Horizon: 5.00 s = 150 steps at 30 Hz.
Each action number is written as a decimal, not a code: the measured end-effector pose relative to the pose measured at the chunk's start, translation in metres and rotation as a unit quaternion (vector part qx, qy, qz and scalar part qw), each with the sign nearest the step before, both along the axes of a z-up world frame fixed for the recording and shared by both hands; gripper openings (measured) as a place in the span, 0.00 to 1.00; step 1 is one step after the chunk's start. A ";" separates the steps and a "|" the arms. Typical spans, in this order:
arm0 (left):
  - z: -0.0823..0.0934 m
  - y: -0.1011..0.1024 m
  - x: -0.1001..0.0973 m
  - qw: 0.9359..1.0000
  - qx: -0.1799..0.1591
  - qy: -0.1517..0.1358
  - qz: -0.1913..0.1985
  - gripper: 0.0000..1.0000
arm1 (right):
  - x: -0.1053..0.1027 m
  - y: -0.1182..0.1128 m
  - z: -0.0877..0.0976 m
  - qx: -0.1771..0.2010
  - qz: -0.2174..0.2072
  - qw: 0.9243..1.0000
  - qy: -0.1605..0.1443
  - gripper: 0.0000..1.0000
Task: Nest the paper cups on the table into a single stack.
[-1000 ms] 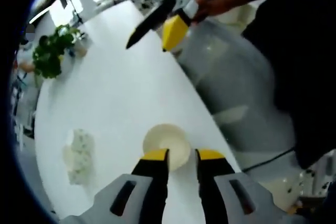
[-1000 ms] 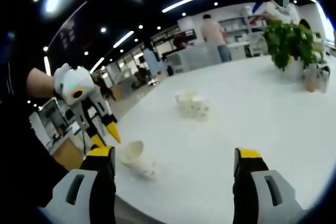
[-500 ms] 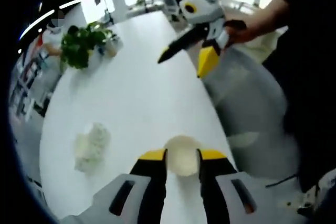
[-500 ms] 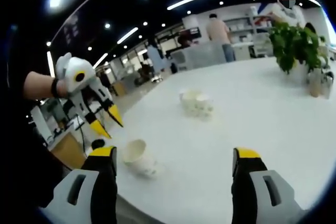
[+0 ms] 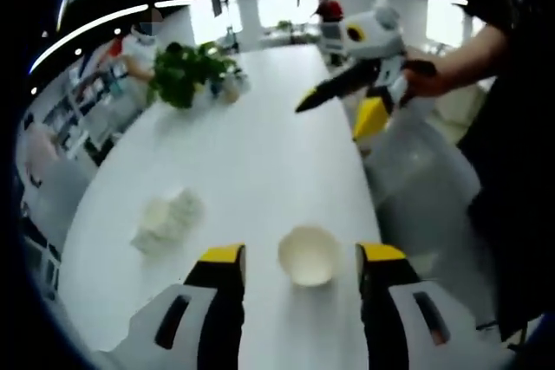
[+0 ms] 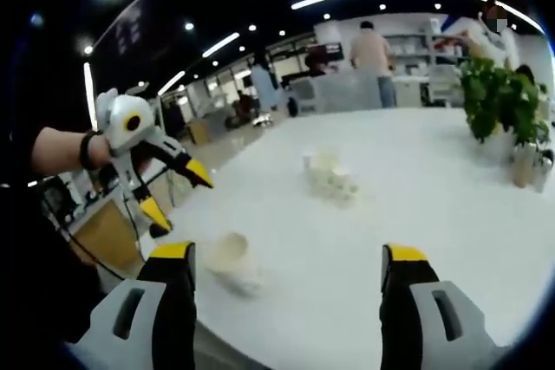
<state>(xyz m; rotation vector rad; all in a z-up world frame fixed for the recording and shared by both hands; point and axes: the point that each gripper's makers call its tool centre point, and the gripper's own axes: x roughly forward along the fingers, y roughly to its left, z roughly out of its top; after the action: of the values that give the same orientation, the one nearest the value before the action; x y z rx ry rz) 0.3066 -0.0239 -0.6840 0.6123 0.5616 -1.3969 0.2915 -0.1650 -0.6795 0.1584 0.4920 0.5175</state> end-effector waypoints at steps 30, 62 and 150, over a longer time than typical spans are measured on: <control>0.029 0.060 0.037 0.959 -0.072 -0.033 0.272 0.99 | 0.049 0.010 0.022 0.010 0.139 0.990 -0.032 0.88; 0.004 0.087 0.035 0.954 -0.104 -0.042 0.279 0.99 | 0.159 0.000 0.019 -0.052 0.120 0.989 -0.066 0.75; -0.008 0.101 0.026 0.947 -0.100 -0.038 0.303 0.99 | 0.195 0.026 -0.058 -0.193 0.257 0.947 -0.007 0.35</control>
<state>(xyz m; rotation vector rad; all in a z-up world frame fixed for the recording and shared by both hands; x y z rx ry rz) 0.3330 0.0767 -0.6918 0.2880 0.4838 -0.8279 0.4863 -0.1392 -0.7377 -0.3617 0.6146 0.9186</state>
